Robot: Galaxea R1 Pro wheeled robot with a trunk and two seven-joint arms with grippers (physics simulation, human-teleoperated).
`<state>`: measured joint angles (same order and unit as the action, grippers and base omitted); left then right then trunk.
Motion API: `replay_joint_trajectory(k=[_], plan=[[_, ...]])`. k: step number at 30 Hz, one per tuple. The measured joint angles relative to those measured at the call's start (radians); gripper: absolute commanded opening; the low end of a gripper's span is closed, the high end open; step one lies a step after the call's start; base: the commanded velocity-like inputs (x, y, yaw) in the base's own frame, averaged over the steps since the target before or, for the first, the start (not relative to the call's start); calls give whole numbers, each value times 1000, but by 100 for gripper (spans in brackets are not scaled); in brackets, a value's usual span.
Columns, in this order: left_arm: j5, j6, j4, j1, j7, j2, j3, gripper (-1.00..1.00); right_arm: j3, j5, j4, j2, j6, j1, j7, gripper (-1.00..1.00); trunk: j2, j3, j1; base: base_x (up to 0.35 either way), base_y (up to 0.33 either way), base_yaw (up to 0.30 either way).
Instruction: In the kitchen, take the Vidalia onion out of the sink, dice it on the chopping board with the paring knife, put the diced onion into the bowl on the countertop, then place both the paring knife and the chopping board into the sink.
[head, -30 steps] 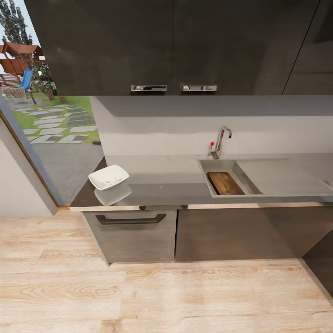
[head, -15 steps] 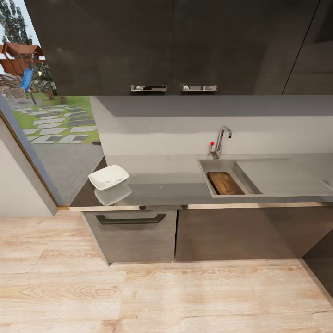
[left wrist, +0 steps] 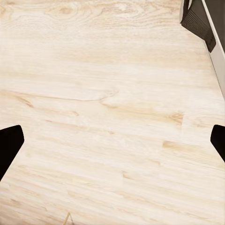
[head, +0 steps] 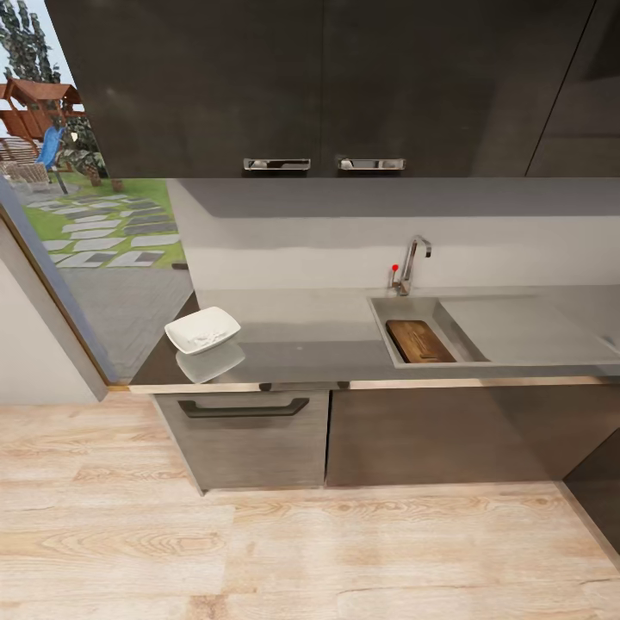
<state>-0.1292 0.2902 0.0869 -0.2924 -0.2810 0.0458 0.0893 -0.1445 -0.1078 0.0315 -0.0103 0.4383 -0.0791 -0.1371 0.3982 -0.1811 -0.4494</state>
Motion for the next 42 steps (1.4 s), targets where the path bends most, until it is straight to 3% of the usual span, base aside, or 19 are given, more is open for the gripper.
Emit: replay_joint_trajectory(k=[42], plan=[[0,0,0,0,0,0,0,100,0,0,0,0,0,0,0,100,0,0,0,0,0,0]])
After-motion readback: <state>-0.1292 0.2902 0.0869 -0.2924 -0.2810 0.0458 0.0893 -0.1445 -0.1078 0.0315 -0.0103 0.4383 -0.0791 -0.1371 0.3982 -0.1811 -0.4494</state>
